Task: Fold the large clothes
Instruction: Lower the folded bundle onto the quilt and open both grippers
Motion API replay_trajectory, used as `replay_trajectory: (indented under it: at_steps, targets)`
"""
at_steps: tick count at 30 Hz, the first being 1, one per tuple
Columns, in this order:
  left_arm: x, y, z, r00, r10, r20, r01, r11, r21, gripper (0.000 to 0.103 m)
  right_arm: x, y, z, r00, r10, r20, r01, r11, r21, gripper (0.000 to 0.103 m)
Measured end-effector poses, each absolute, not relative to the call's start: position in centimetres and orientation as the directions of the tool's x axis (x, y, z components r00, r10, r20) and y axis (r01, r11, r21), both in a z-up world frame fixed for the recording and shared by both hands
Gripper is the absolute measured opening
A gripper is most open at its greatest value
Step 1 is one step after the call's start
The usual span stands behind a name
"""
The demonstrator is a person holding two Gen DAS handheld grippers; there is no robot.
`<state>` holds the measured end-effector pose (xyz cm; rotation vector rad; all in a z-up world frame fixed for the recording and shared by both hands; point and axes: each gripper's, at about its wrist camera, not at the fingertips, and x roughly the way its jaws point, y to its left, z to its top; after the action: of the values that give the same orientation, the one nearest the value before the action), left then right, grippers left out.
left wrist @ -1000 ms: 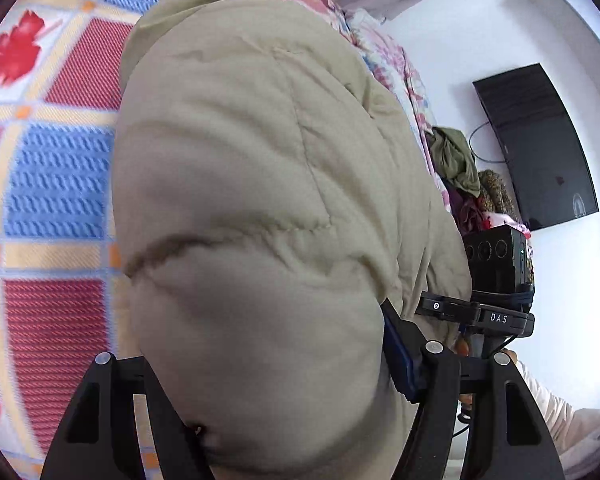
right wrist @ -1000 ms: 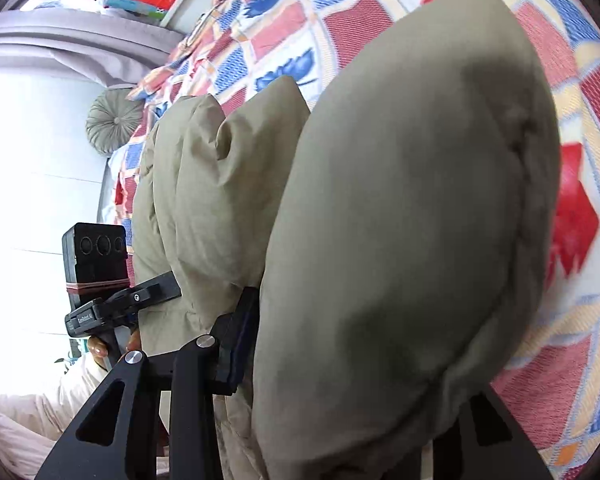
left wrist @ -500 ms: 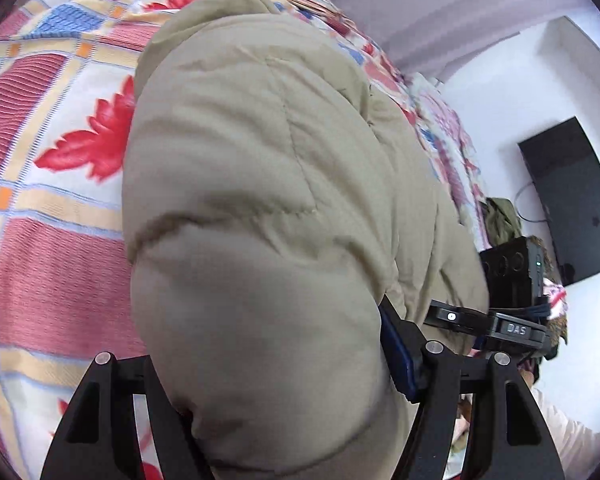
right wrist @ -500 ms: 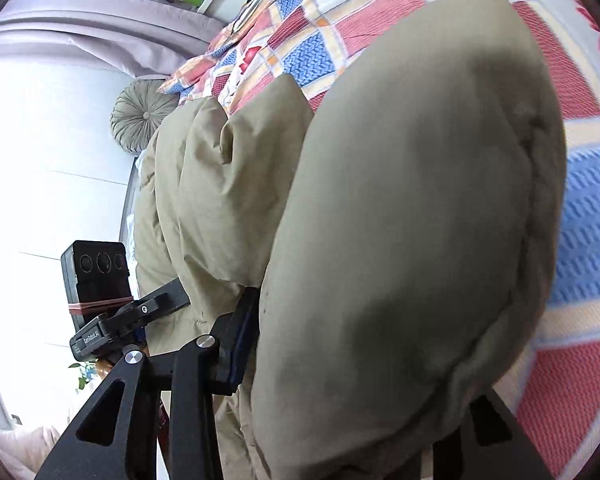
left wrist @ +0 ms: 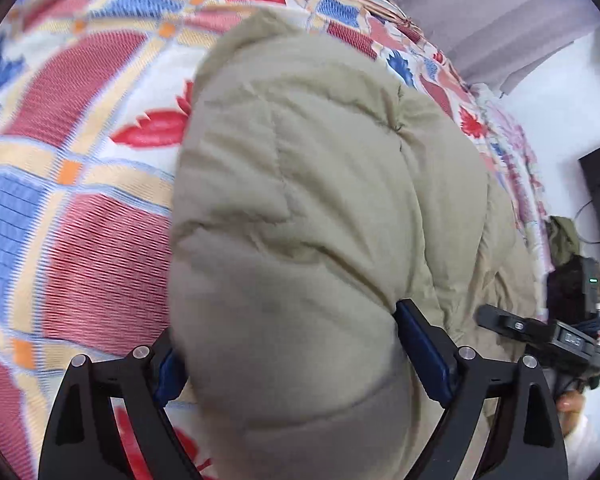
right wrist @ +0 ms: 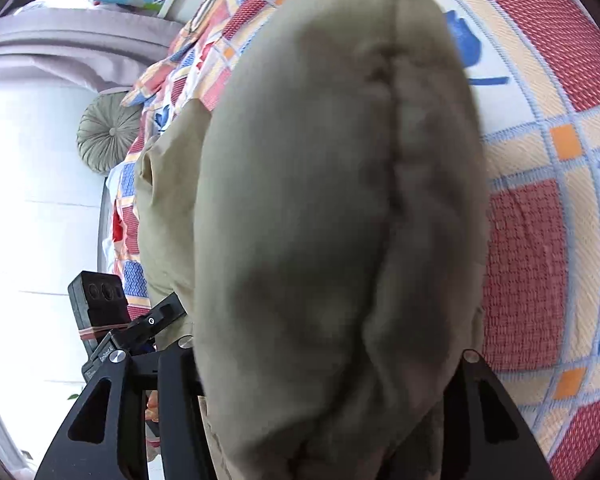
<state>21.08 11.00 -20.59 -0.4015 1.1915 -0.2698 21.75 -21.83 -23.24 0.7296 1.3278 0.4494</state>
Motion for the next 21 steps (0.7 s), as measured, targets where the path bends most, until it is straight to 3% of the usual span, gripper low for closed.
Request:
replay_trajectory:
  at_steps: [5, 7, 8, 9, 11, 14, 17, 19, 21]
  targets:
    - [17.7, 12.2, -16.7, 0.438, -0.299, -0.848, 0.001, 0.943, -0.332, 0.091, 18.4, -23.2, -18.4, 0.264, 0.483, -0.835, 0.067, 0.854, 0.516, 0.066]
    - [16.7, 12.4, -15.8, 0.448, -0.281, -0.849, -0.006, 0.948, -0.317, 0.091, 16.9, -24.0, -16.4, 0.310, 0.441, -0.842, 0.062, 0.874, 0.481, 0.066]
    - [16.4, 12.7, -15.5, 0.448, -0.275, -0.851, -0.009, 0.950, -0.311, 0.091, 16.1, -24.0, -15.4, 0.333, 0.438, -0.835, 0.054, 0.875, 0.481, 0.062]
    - [15.9, 12.5, -15.2, 0.448, -0.271, -0.852, -0.011, 0.951, -0.309, 0.091, 15.4, -24.1, -14.4, 0.354, 0.440, -0.826, 0.037, 0.875, 0.482, 0.048]
    - [14.2, 11.5, -14.7, 0.447, -0.244, -0.861, 0.003, 0.963, -0.271, 0.091, 14.0, -22.8, -12.6, 0.367, 0.464, -0.806, -0.008, 0.868, 0.496, 0.035]
    - [12.3, 8.6, -15.5, 0.444, -0.176, -0.879, 0.039, 0.983, -0.178, 0.091, 14.6, -18.3, -12.2, 0.319, 0.514, -0.796, -0.095, 0.853, 0.513, 0.029]
    - [11.7, 8.2, -17.2, 0.428, -0.185, -0.885, 0.038, 0.982, -0.187, 0.092, 13.0, -16.6, -13.0, 0.286, 0.427, -0.858, -0.166, 0.904, 0.395, 0.027]
    - [11.7, 8.3, -17.9, 0.405, -0.205, -0.891, 0.041, 0.978, -0.206, 0.092, 12.3, -16.4, -15.4, 0.258, 0.344, -0.903, -0.151, 0.937, 0.314, 0.026]
    - [11.8, 8.0, -18.4, 0.380, -0.230, -0.896, 0.060, 0.973, -0.225, 0.092, 12.4, -17.4, -18.8, 0.199, 0.343, -0.918, -0.076, 0.939, 0.334, 0.023]
